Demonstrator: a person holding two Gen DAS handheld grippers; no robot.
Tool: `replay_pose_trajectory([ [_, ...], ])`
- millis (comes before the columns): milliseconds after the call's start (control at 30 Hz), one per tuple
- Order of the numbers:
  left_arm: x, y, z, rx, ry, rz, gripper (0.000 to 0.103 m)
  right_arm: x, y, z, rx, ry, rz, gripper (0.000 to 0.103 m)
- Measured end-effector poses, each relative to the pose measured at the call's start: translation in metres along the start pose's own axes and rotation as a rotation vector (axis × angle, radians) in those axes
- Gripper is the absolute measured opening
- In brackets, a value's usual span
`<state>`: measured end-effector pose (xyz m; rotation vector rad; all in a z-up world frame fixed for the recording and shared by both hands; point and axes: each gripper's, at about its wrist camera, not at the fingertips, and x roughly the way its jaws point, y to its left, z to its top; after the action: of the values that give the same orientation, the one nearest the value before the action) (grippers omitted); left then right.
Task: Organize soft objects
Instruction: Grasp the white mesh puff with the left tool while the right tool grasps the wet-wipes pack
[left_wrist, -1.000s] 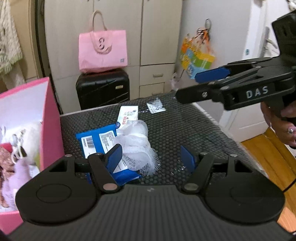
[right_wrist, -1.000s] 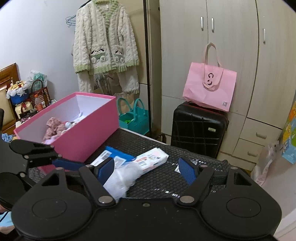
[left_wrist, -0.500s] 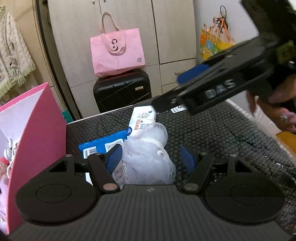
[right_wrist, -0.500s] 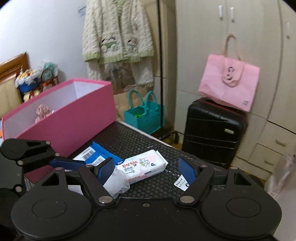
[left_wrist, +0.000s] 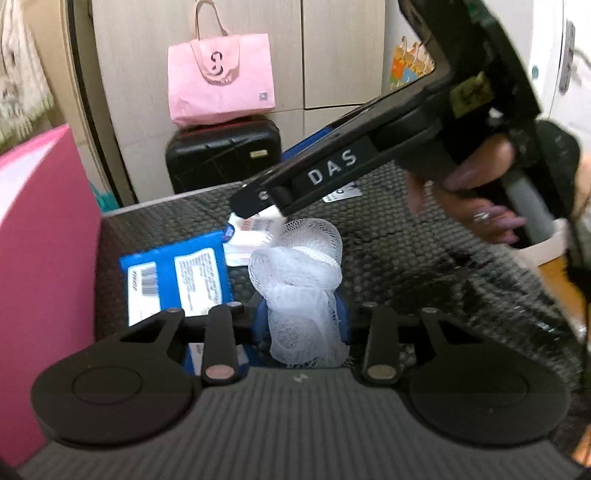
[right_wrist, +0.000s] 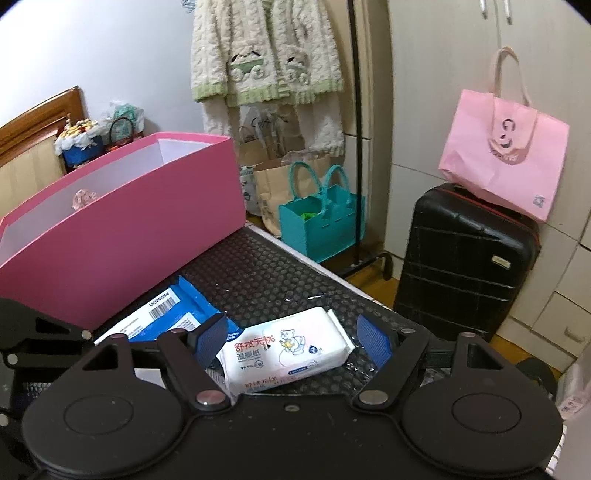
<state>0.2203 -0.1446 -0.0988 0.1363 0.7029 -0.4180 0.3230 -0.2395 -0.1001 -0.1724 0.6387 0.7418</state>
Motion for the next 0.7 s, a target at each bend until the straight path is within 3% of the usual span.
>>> replay_pose_trajectory([
  [167,-0.011,0.006,-0.004,-0.038,0.022,-0.089,0.035,0.013,0.002,-0.001,-0.072,0.048,0.045,0.087],
  [500,-0.010,0.003,-0.008,-0.029,0.034,-0.114,0.035,0.025,-0.004,-0.004,-0.253,0.109,0.102,0.096],
  [600,-0.008,0.003,-0.006,-0.029,0.033,-0.118,0.035,0.034,-0.010,-0.003,-0.241,0.148,0.131,0.098],
  [700,-0.008,0.004,-0.006,-0.034,0.032,-0.118,0.035,0.035,-0.009,-0.004,-0.241,0.125,0.131,0.098],
])
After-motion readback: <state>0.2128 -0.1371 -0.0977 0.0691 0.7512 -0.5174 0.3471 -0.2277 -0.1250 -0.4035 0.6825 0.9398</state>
